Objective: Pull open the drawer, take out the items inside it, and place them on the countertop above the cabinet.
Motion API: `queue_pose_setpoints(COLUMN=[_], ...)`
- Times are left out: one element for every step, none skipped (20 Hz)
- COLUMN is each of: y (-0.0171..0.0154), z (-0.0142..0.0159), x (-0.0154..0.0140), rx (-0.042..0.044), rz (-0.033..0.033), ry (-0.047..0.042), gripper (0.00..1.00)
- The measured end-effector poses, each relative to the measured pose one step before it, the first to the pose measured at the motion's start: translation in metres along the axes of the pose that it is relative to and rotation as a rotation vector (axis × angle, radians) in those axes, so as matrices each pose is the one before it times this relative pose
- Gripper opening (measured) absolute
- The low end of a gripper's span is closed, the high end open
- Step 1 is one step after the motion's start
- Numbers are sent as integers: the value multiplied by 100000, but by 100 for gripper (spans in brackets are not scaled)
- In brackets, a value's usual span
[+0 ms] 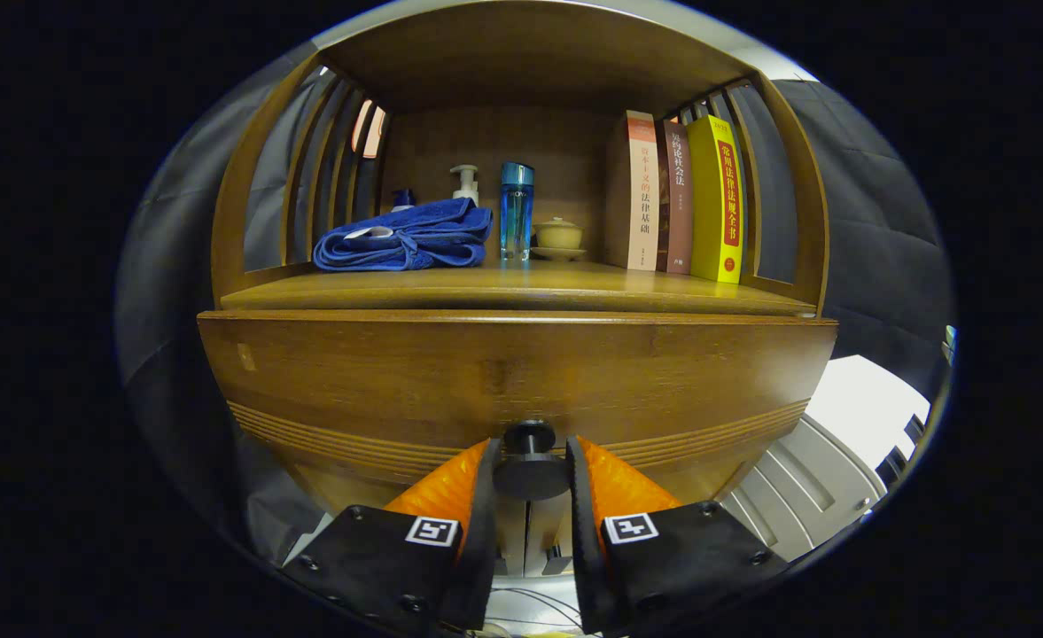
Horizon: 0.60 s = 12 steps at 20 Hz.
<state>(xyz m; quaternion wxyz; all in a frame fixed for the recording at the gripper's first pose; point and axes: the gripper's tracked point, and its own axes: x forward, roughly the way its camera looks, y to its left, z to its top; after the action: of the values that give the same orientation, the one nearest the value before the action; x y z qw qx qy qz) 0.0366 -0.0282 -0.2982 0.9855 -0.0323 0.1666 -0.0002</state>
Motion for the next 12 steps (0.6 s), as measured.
queue_pose_setpoints(y=[-100, 3, -38, -67, -186, 24, -90, 8, -66, 43, -70, -65], z=[-128, -103, -53, -135, 162, -269, -32, -26, -61, -107, -42, -111], x=[-463, -491, -426, -497, -716, -199, -597, -350, -379, -335, -403, -394], rx=[660, 346, 181, 84, 869, 663, -116, -529, -362, 18, 582, 619], rz=[38, -41, -205, -319, -1200, -1070, -523, -359, -112, 68, -30, -128], ry=[607, 755, 592, 726, 372, 169, -263, -469, -28, 162, 188, 239], gripper=[46, 46, 46, 46, 46, 42, 42, 41, 41, 41, 42, 42])
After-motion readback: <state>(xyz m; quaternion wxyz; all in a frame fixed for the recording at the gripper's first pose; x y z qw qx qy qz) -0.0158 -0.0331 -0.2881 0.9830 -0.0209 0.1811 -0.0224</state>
